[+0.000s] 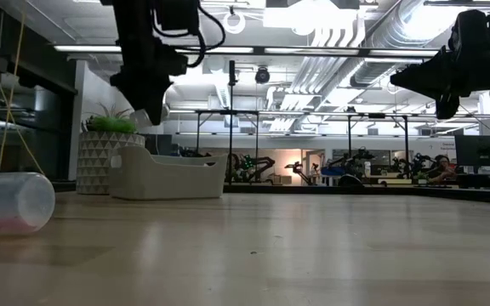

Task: Pick and place pill bottles into a basket
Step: Put the top transparent pill bottle into the bin

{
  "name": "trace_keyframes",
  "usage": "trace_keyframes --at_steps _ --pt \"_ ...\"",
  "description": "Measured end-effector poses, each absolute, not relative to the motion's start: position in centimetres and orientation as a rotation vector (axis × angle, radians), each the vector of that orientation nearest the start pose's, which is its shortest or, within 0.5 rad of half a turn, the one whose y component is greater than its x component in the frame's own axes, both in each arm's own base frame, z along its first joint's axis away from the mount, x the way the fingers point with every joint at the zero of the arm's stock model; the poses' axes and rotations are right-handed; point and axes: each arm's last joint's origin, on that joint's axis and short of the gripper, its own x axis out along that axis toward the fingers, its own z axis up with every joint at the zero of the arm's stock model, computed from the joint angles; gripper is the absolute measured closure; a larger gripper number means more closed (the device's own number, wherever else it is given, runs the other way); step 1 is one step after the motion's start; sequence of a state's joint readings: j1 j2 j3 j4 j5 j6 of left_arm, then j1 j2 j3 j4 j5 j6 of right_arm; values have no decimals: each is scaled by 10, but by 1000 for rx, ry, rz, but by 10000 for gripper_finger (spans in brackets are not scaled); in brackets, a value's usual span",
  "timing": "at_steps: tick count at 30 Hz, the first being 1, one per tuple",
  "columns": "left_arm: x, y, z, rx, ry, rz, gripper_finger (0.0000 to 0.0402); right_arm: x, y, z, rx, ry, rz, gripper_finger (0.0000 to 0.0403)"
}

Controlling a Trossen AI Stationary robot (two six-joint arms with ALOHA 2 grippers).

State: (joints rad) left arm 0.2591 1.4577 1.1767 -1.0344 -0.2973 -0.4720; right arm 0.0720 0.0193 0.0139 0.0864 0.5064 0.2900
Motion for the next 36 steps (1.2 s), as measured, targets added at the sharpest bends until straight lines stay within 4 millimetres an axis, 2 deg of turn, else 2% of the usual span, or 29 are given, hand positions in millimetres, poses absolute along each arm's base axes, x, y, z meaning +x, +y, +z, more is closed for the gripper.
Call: trace_keyframes --at_steps 8,19,27,31,36 --pt "266 97 232 -285 1352 799 195 95 -7 175 306 -139 -421 399" --pt "280 105 193 -232 1514 768 193 95 -7 174 305 -136 -424 400" --pt "281 105 190 -217 1538 740 193 95 -7 174 305 -135 -423 399" --pt "281 104 190 -223 1564 659 191 95 -7 174 305 -135 -424 401" --pt "281 102 189 -252 1570 608 161 95 -7 174 305 -135 -424 397"
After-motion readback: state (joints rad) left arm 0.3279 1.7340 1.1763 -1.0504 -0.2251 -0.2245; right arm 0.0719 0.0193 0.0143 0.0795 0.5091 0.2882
